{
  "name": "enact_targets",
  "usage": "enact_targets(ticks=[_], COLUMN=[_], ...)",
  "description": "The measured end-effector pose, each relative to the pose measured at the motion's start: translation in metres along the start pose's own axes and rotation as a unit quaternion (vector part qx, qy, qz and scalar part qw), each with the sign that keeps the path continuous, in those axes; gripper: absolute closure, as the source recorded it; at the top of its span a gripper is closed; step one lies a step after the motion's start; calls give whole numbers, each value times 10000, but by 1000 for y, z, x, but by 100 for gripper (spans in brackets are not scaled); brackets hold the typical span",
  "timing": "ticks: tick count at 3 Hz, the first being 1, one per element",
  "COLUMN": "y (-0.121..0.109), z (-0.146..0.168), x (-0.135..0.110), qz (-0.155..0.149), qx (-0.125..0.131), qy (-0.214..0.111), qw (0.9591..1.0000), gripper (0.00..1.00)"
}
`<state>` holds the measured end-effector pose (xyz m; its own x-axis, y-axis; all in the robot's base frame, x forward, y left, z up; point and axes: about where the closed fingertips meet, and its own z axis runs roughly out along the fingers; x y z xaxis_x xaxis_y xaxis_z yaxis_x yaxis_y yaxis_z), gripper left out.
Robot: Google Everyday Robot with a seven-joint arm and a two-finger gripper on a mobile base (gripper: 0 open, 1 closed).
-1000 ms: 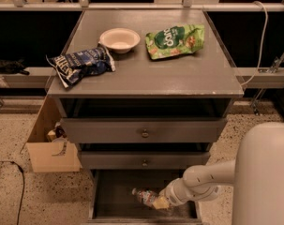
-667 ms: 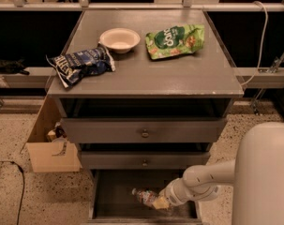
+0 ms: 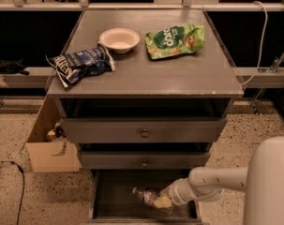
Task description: Place water bottle into bottom drawer
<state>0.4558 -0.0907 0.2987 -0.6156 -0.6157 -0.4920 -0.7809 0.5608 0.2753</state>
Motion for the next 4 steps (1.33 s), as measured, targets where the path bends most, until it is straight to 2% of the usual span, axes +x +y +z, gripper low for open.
enact_targets(ticks=[1, 2, 4], y=[-27, -27, -45], z=[-2, -2, 50], x=[-17, -17, 18], qz=[-221, -221, -18], qx=[-47, -47, 16], qy=[-413, -413, 6], qw=[9989, 9989, 10000], gripper=[100, 100, 100])
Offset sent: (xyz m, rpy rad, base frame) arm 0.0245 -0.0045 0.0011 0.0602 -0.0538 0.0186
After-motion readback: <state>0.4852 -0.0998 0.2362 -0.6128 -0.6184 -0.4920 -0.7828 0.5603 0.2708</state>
